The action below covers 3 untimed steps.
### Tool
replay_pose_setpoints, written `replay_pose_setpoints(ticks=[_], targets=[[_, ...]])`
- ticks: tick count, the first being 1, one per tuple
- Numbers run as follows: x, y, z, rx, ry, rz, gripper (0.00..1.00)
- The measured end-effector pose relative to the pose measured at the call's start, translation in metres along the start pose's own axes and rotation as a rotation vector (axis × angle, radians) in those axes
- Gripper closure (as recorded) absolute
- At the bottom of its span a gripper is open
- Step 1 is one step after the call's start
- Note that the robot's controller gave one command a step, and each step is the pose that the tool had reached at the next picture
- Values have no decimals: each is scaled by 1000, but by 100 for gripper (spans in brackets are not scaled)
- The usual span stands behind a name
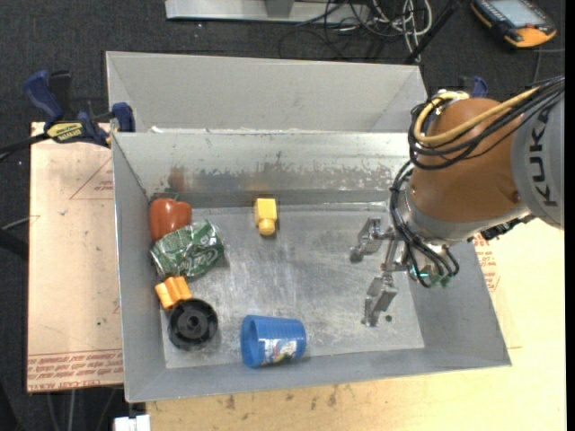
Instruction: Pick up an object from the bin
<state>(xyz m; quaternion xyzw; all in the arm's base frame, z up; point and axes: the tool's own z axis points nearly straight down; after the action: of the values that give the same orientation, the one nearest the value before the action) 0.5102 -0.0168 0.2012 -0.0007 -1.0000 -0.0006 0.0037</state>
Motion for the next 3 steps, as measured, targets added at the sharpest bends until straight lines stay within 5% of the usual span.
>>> replay_pose_setpoints(ticks=[1, 2, 3], targets=[[-2, 0, -4, 0, -8, -1, 0], [-1, 33, 30, 2, -14, -71, 0], [14, 54, 44, -1, 1, -130, 0]])
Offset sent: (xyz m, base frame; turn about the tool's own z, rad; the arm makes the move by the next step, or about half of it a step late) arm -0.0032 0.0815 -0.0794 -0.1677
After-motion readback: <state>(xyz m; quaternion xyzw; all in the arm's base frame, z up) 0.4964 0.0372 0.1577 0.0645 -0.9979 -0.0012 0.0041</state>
